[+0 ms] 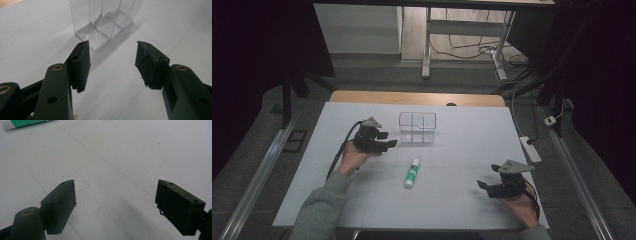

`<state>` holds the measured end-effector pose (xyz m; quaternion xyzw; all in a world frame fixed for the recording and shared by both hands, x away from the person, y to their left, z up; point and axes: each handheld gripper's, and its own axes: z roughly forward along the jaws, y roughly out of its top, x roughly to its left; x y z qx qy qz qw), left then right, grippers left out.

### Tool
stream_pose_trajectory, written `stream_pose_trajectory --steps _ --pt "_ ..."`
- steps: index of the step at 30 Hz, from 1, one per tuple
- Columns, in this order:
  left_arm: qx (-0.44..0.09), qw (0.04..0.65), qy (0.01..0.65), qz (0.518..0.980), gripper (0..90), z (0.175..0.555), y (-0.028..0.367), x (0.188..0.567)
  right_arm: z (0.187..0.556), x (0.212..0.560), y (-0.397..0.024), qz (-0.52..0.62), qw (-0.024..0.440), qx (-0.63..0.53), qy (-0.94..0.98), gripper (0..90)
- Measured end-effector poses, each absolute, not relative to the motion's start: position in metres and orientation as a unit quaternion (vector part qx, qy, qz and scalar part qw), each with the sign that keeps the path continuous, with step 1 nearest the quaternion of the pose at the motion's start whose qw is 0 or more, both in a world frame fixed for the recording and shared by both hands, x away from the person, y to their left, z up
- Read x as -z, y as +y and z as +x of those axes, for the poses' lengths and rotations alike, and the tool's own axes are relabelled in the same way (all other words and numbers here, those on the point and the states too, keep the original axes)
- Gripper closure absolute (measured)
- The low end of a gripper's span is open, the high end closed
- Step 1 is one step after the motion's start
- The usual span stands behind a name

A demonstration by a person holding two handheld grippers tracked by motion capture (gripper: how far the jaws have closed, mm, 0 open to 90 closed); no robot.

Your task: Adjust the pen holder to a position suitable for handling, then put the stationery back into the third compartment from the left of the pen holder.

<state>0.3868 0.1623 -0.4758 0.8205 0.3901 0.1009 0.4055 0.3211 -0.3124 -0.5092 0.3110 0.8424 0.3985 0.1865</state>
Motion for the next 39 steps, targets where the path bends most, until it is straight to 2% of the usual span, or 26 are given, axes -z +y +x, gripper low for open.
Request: stream_pose_trajectory --steps 19,39 --pt "-0.069 0.396 0.386 0.831 31.5 0.354 0.164 0.463 0.320 0.509 -0.313 0.311 0.193 -0.394 0.843 16.4" --pt "-0.060 0.370 0.367 0.851 28.1 0.345 0.137 0.464 0.318 0.509 -0.312 0.312 0.200 -0.390 0.843 16.5"
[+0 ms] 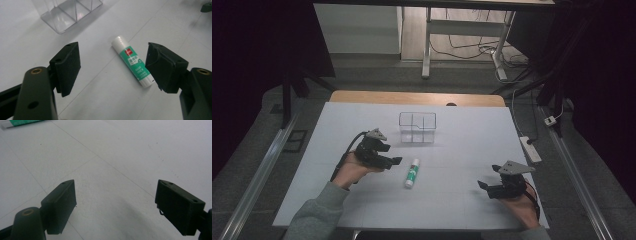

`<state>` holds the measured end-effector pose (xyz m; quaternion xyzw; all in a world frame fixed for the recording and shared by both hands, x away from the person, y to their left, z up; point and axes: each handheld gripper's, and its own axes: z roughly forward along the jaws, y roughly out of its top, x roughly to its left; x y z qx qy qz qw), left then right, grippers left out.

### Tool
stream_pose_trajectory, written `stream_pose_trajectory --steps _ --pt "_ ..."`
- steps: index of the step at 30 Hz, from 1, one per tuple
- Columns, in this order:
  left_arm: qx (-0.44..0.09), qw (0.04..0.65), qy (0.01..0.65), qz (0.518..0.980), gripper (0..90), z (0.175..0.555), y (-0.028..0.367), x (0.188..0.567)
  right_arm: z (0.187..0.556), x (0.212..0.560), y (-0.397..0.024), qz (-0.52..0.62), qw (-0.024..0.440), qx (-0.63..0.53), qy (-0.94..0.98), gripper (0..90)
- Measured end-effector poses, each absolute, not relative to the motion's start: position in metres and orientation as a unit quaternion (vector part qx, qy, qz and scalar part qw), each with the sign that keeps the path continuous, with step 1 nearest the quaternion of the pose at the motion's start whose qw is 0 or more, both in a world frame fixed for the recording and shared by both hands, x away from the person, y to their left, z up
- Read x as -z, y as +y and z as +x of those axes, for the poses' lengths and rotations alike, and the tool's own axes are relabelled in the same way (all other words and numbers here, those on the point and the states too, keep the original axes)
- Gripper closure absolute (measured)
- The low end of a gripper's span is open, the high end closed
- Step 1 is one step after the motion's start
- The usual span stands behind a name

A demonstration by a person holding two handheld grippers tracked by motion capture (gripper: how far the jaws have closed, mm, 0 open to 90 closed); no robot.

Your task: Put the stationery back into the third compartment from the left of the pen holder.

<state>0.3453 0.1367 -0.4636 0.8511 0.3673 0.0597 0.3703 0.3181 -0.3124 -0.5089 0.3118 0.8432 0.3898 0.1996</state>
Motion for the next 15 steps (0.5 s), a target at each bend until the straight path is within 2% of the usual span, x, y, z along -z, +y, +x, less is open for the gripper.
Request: stream_pose_trajectory --steps 15 --pt "-0.052 0.351 0.360 0.863 29.7 0.342 0.116 0.468 0.316 0.507 -0.312 0.308 0.204 -0.388 0.844 16.8"
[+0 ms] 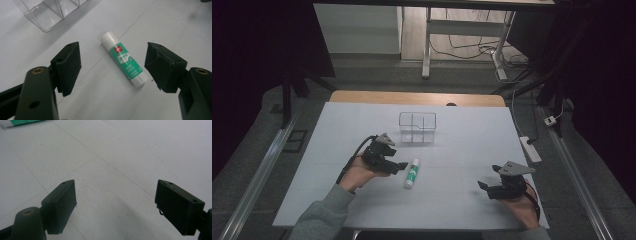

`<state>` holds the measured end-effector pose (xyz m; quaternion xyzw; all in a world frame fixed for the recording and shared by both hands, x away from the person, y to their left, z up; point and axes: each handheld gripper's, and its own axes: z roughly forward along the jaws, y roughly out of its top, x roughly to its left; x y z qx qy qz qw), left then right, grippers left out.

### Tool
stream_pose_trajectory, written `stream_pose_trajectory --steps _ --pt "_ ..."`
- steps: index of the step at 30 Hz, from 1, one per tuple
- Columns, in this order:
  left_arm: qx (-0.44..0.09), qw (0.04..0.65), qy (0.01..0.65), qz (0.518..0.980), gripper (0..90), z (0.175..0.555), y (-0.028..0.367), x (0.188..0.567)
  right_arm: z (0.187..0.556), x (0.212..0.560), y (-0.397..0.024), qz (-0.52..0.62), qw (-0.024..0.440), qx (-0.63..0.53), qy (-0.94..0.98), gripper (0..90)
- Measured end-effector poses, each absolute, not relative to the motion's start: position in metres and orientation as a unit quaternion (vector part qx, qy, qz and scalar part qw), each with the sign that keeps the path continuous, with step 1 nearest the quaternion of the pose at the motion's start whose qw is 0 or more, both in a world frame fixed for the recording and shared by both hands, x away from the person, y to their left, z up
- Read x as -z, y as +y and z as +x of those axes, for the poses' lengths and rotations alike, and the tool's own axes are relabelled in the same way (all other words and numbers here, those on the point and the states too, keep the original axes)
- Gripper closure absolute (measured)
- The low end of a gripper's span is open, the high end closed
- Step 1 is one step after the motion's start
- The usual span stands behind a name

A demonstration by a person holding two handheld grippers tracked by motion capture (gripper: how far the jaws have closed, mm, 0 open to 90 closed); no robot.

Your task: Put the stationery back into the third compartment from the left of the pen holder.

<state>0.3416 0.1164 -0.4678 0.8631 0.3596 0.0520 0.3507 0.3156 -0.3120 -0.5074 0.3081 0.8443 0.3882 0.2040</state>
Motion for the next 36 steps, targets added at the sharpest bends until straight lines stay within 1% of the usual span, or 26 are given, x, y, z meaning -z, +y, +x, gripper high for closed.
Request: stream_pose_trajectory --steps 16,26,36 --pt "-0.039 0.332 0.367 0.868 30.6 0.359 0.083 0.476 0.315 0.508 -0.311 0.307 0.207 -0.383 0.846 16.9" --pt "-0.029 0.323 0.392 0.861 31.2 0.368 0.073 0.489 0.314 0.508 -0.310 0.305 0.208 -0.380 0.848 17.4" --pt "-0.035 0.282 0.405 0.869 33.9 0.377 0.059 0.501 0.314 0.508 -0.310 0.307 0.208 -0.381 0.847 17.5"
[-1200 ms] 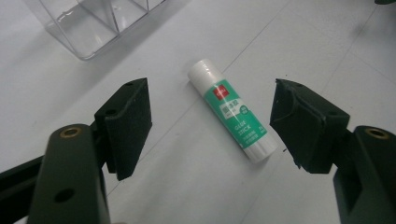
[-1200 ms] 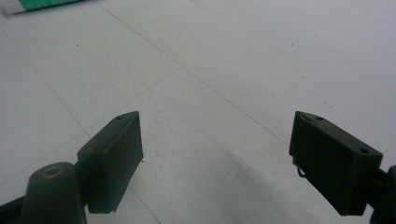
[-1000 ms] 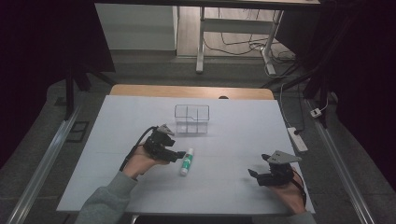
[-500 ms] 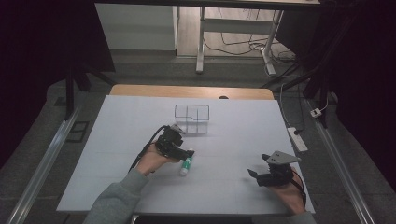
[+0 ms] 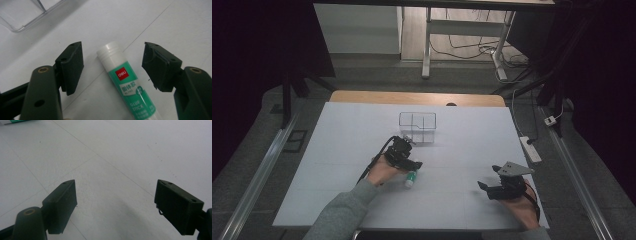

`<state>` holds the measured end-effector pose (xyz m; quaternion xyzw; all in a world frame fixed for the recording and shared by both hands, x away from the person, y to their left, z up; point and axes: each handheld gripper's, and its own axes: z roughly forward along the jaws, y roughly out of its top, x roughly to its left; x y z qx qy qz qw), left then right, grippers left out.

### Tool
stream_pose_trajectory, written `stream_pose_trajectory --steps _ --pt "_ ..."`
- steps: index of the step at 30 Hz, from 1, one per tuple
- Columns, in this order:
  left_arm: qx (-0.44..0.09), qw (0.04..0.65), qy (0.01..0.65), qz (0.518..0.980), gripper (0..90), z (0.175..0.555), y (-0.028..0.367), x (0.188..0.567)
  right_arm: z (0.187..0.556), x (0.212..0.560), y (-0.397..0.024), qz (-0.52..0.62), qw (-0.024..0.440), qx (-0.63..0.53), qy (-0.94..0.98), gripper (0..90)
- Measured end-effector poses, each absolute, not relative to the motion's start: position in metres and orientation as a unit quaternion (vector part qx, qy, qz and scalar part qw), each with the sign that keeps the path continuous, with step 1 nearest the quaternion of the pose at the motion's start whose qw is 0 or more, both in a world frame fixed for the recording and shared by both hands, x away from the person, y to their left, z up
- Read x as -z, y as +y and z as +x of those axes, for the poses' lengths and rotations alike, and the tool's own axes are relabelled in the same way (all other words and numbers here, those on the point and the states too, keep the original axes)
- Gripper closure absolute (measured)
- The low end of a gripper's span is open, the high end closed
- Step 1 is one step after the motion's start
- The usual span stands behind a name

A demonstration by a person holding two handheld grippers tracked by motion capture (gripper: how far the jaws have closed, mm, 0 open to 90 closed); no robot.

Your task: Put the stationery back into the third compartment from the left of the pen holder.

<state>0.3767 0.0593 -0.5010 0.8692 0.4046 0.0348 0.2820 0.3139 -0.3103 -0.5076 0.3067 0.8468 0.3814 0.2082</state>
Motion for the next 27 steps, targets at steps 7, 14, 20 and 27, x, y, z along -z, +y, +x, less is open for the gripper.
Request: stream_pose_trajectory --steps 7,14,20,27 --pt "-0.029 0.265 0.420 0.868 35.6 0.383 0.057 0.507 0.313 0.507 -0.310 0.302 0.211 -0.379 0.849 17.5" --pt "-0.026 0.249 0.419 0.873 38.8 0.384 0.048 0.510 0.313 0.506 -0.311 0.304 0.210 -0.380 0.848 17.5" --pt "-0.034 0.238 0.410 0.880 49.9 0.382 0.042 0.509 0.313 0.506 -0.310 0.303 0.214 -0.376 0.849 17.5" --pt "-0.030 0.228 0.414 0.881 53.4 0.382 0.040 0.510 0.313 0.506 -0.311 0.306 0.217 -0.376 0.848 17.8"
